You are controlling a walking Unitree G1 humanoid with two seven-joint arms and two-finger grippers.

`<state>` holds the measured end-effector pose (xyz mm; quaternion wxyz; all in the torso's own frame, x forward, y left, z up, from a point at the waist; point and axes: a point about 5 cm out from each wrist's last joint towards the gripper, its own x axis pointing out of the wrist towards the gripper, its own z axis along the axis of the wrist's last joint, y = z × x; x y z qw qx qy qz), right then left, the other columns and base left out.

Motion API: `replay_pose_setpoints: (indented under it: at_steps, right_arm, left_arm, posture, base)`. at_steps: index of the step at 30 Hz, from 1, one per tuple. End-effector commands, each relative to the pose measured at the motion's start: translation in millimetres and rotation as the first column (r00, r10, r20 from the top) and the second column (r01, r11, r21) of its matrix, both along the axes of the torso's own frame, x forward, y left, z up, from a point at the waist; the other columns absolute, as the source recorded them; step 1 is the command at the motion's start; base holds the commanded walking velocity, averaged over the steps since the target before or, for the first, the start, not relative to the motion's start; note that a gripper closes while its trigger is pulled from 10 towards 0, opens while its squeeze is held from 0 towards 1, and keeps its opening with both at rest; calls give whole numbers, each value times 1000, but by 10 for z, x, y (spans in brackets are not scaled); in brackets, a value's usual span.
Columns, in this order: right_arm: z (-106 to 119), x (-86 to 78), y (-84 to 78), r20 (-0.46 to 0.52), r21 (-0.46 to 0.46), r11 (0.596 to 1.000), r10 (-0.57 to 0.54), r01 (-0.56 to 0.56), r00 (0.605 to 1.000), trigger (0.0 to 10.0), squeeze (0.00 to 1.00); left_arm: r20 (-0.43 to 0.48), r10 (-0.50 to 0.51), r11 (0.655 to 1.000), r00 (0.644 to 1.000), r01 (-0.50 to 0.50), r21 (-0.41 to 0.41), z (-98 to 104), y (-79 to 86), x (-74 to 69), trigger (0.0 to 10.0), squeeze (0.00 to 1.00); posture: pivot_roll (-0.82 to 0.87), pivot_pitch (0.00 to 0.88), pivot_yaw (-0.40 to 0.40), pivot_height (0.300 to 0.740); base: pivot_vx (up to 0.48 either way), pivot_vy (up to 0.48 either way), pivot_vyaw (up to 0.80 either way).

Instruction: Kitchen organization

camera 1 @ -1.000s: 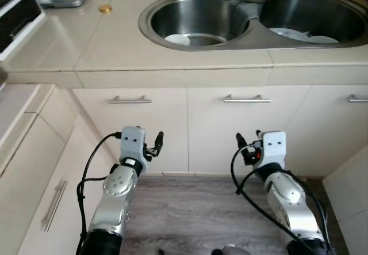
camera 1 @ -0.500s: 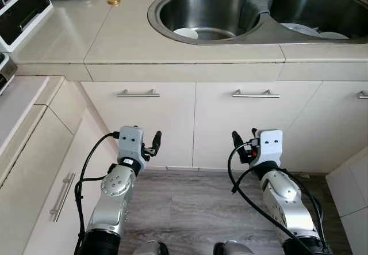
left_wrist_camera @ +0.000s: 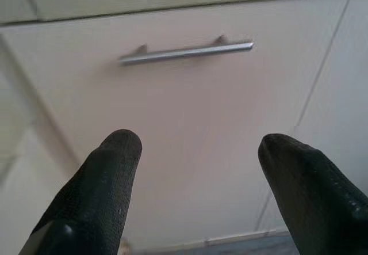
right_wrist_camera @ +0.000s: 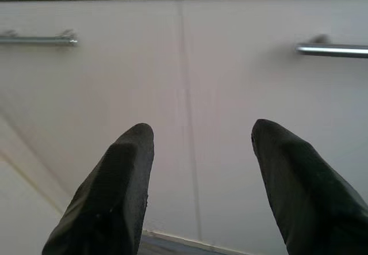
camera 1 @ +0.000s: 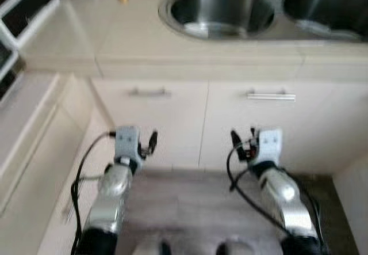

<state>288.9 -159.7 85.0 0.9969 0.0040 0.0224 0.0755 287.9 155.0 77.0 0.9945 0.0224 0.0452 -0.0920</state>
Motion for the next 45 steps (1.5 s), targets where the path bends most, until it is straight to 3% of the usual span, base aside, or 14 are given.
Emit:
replay_pose_setpoints:
  at_steps: [1,11,15,17,22,27,36,37,45]
  right_arm:
    - [-48,-37,-71,-25,6,1000,-21,21,999,10000,0]
    - [-33,-58,-74,-17,-21,1000,-20,19,1000,10000,0]
    - [-43,-141,-50,-53,-116,993,2,-9,999,10000,0]
    - [13,-225,-53,-23,-154,988,22,-25,999,10000,0]
    - [-14,-257,-70,-21,-147,989,16,-19,1000,10000,0]
    - [-17,-194,-2,-20,-190,982,13,-16,1000,10000,0]
    - [-35,-115,-23,-20,-170,985,-5,1,1000,10000,0]
    - [-54,-73,-30,-22,-172,985,-8,4,1000,10000,0]
    - [-103,105,-20,-27,-203,979,0,-6,1000,10000,0]
  left_arm:
    - [-6,-2,1000,1000,2,-14,-13,-20,-18,10000,0]
    - [-8,-4,1000,1000,4,-15,-18,-19,-23,10000,0]
    - [-15,-8,999,1000,8,49,-19,-3,-56,10000,0]
    - [34,-49,991,998,44,125,61,-21,-124,10000,0]
    - [47,-81,985,996,73,156,57,-58,-136,10000,0]
    - [38,-90,980,995,81,181,58,-81,-78,10000,0]
    - [29,-70,985,997,65,163,24,-65,-9,10000,0]
    - [24,-60,986,998,55,157,3,-67,21,10000,0]
    - [-3,-49,986,999,48,159,-62,-87,180,10000,0]
  posture:
    - [-87,115,35,740]
    - [-84,112,32,740]
    - [-86,106,33,740]
    - [-97,108,35,740]
    - [-97,97,45,740]
    - [-107,75,57,740]
    - [-109,30,56,740]
    - [-102,0,51,740]
    - [-108,0,52,740]
  base:
    - [0,0,0]
    - [0,0,0]
    - [0,0,0]
    - [0,0,0]
    - [0,0,0]
    - [0,0,0]
    - [0,0,0]
    - [0,0,0]
    - [0,0,0]
